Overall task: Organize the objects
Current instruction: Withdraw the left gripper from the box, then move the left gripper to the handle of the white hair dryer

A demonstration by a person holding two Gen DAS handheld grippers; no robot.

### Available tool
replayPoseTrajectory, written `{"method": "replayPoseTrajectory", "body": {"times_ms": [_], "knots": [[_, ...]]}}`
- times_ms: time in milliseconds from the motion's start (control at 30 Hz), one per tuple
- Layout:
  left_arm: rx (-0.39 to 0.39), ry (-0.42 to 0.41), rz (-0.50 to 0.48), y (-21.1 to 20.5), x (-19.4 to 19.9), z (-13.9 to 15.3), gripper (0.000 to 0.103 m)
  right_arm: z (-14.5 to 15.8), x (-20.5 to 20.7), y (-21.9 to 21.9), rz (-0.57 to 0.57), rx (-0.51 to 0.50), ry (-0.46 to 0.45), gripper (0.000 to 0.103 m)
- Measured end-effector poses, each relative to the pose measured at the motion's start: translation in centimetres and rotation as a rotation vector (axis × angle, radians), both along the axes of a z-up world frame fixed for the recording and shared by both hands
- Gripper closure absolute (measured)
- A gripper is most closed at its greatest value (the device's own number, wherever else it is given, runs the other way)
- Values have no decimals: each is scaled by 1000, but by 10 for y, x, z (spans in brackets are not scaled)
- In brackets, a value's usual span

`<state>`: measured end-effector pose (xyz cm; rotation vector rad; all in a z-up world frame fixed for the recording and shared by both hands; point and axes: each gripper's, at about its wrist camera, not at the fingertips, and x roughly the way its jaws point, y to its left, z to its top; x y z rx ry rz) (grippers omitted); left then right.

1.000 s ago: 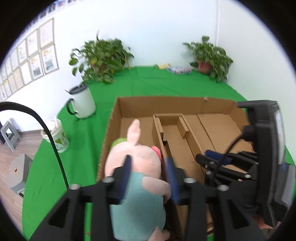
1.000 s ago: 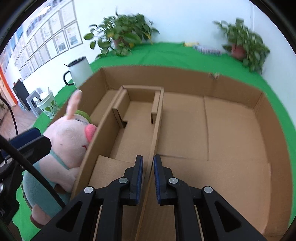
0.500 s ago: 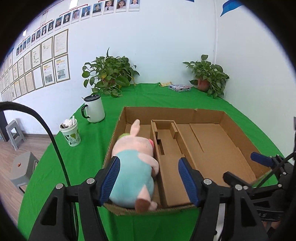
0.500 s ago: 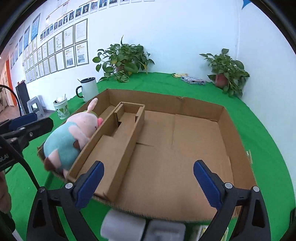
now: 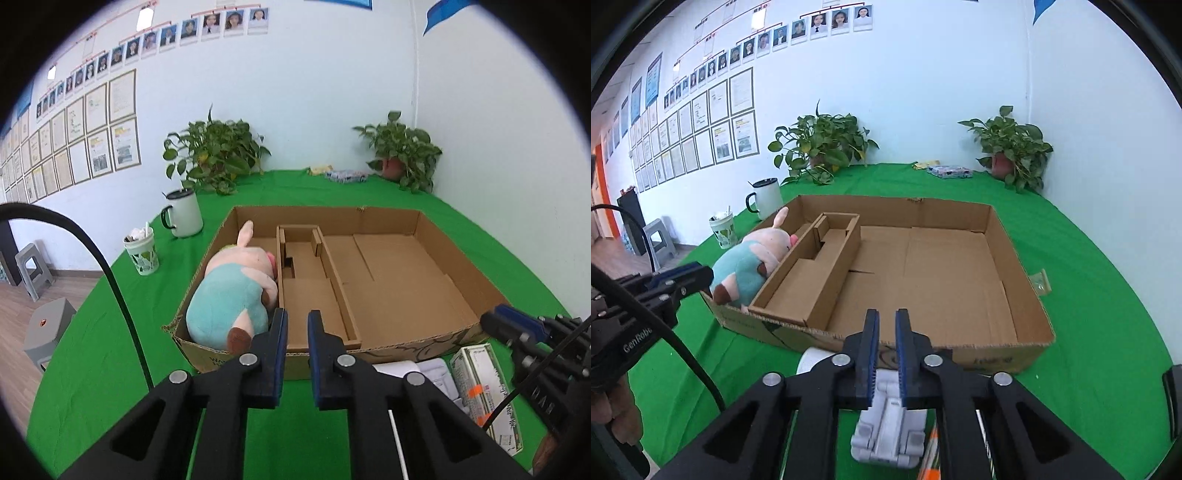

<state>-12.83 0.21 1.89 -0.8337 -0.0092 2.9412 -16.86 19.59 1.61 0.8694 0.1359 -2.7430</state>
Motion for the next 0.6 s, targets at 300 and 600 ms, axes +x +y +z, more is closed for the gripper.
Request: {"method": "replayPoseTrajectory", "body": {"times_ms": [300,600], "knots": [[68,54,-7,1,14,7,23,13,35,18,-15,5,111,1],[57,-100,-109,10,3,-30,23,-23,37,33,49,-57,-17,1]]}}
